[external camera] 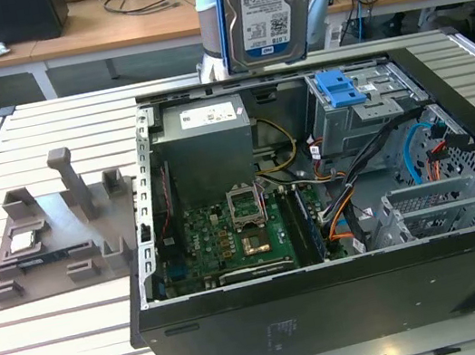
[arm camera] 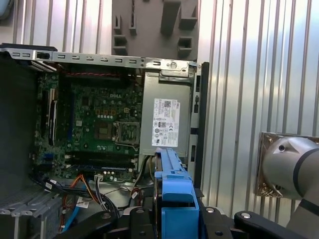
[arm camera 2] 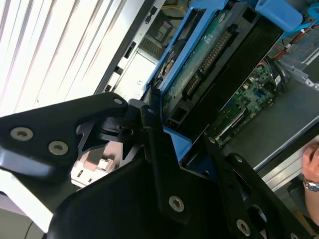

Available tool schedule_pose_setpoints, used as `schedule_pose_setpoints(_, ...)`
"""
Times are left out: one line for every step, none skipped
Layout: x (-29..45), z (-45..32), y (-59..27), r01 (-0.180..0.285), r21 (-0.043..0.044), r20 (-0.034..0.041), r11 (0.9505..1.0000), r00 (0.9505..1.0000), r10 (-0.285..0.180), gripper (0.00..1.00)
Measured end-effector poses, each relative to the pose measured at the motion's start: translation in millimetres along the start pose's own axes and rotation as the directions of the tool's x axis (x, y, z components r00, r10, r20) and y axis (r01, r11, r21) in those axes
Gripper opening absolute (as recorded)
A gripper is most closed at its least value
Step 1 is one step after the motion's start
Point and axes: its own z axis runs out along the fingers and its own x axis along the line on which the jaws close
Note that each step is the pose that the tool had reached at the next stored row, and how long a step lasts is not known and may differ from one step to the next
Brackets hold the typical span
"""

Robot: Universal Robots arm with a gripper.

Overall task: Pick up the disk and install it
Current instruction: 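Pick up the disk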

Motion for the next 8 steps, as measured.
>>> schedule_pose_setpoints(1.0, 0.1, -0.7, 0.000, 0.0000, 0.0000, 1.0000, 1.0000, 0.000, 0.37)
schedule_pose_setpoints(1.5, 0.2, -1.0, 0.000, 0.0001, 0.0001, 1.0000, 1.0000, 0.000, 0.37)
schedule_pose_setpoints(2.0, 0.2, -1.4, 0.000, 0.0001, 0.0000, 1.0000, 1.0000, 0.000, 0.37)
schedule_pose_setpoints(3.2, 0.3, -2.2, 0.000, 0.0001, 0.0000, 1.0000, 1.0000, 0.000, 0.37)
schedule_pose_setpoints(3.9, 0.4, -2.9, 0.000, 0.0000, 0.0000, 1.0000, 1.0000, 0.000, 0.37)
schedule_pose_setpoints(4.4, 0.4, -3.3, 0.000, 0.0000, 0.0000, 1.0000, 1.0000, 0.000, 0.37)
schedule_pose_setpoints(4.8, 0.5, -3.8, 0.000, 0.0000, 0.0000, 1.0000, 1.0000, 0.000, 0.37)
schedule_pose_setpoints(5.1, 0.6, -4.2, 0.000, 0.0000, 0.0000, 1.0000, 1.0000, 0.000, 0.37)
